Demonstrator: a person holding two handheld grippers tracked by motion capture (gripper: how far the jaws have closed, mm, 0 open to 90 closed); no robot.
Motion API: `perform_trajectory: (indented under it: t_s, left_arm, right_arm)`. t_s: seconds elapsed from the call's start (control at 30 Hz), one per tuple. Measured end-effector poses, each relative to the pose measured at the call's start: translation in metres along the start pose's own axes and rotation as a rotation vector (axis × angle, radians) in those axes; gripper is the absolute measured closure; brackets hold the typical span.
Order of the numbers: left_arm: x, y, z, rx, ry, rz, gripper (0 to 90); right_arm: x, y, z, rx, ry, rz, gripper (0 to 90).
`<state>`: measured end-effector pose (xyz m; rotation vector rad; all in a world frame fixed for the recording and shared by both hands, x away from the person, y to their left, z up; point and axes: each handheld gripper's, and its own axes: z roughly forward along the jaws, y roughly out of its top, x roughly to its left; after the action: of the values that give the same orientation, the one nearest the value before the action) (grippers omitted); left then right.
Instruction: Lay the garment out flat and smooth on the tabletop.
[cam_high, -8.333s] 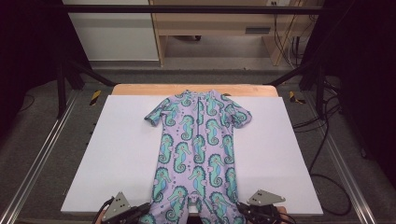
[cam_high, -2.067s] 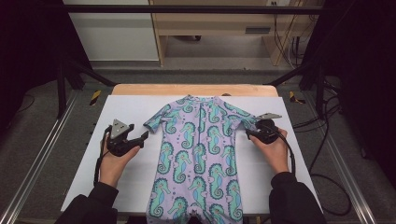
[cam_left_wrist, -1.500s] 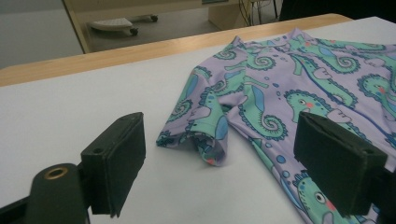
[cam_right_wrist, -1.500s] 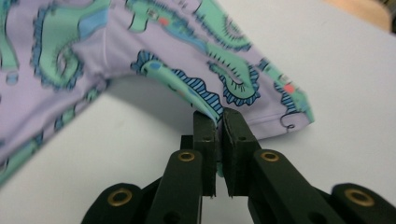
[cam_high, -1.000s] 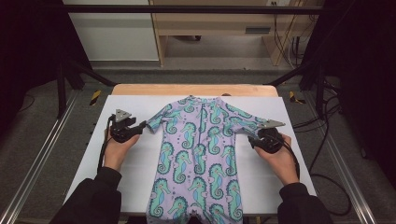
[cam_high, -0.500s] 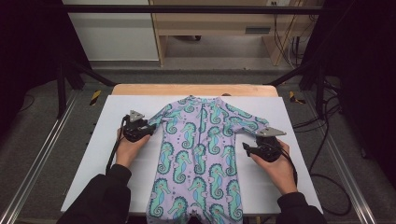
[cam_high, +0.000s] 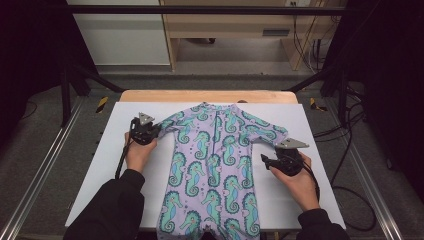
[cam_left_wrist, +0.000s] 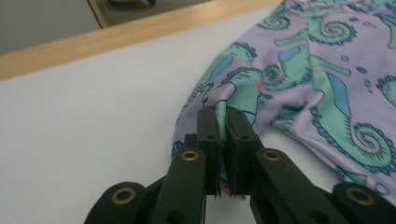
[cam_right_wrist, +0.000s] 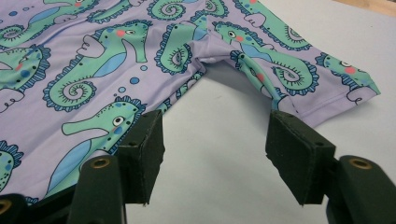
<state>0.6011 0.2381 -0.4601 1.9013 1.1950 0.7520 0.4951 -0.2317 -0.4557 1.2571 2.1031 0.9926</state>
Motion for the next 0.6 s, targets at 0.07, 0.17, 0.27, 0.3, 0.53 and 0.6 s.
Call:
perform_trajectory:
  t_s: [0.07, 0.17, 0.27, 0.3, 0.53, 0.6]
  left_arm:
    - [0.004, 0.004, -0.002, -0.004, 0.022, 0.023, 85.6]
    - [0.011, 0.007, -0.002, -0.010, 0.036, 0.022, 85.6]
    - [0.015, 0.006, 0.000, 0.002, 0.063, 0.035, 81.3]
    - [0.017, 0.005, 0.000, 0.007, 0.081, 0.036, 75.2]
    - [0.032, 0.006, -0.022, -0.049, 0.131, 0.005, 44.2]
    - [0.035, 0.007, -0.031, -0.079, 0.120, -0.007, 36.4]
  right_arm:
    - [0.000, 0.000, 0.000, 0.000, 0.001, -0.002, 37.8]
    - [0.000, 0.000, 0.001, -0.001, 0.002, -0.004, 37.9]
    - [0.001, 0.000, 0.001, -0.003, 0.006, -0.006, 37.1]
    - [0.001, 0.001, 0.000, -0.004, 0.008, -0.005, 36.2]
    - [-0.002, 0.003, -0.003, -0.025, 0.020, 0.027, 22.5]
    - [-0.003, 0.004, -0.005, -0.036, 0.028, 0.041, 19.1]
